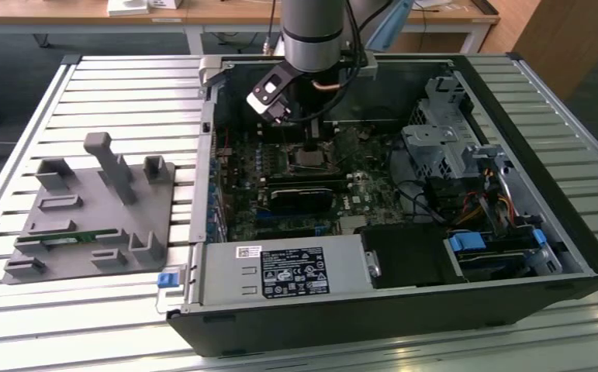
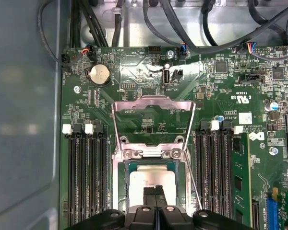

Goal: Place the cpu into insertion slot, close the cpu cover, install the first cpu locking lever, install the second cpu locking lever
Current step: 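Close the cpu cover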

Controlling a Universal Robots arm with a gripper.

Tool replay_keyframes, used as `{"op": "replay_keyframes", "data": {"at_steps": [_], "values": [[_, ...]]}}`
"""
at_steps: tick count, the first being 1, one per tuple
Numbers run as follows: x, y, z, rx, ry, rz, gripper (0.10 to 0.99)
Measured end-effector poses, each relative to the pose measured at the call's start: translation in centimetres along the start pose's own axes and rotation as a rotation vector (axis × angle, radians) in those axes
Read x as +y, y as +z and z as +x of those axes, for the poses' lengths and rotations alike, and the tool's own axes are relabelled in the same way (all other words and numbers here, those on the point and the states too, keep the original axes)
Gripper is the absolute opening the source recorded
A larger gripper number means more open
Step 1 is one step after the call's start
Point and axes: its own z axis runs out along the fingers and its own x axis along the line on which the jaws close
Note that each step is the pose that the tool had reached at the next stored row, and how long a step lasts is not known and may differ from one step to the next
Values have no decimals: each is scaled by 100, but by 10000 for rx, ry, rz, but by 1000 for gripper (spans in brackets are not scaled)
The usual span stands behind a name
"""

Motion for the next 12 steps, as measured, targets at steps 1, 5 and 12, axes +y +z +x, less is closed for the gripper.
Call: {"op": "replay_keyframes", "data": {"at_steps": [1, 5, 12], "values": [[1, -12, 0, -1, 1, 4, 106], [3, -46, 1, -1, 0, 9, 106], [22, -144, 3, -2, 1, 70, 106]]}}
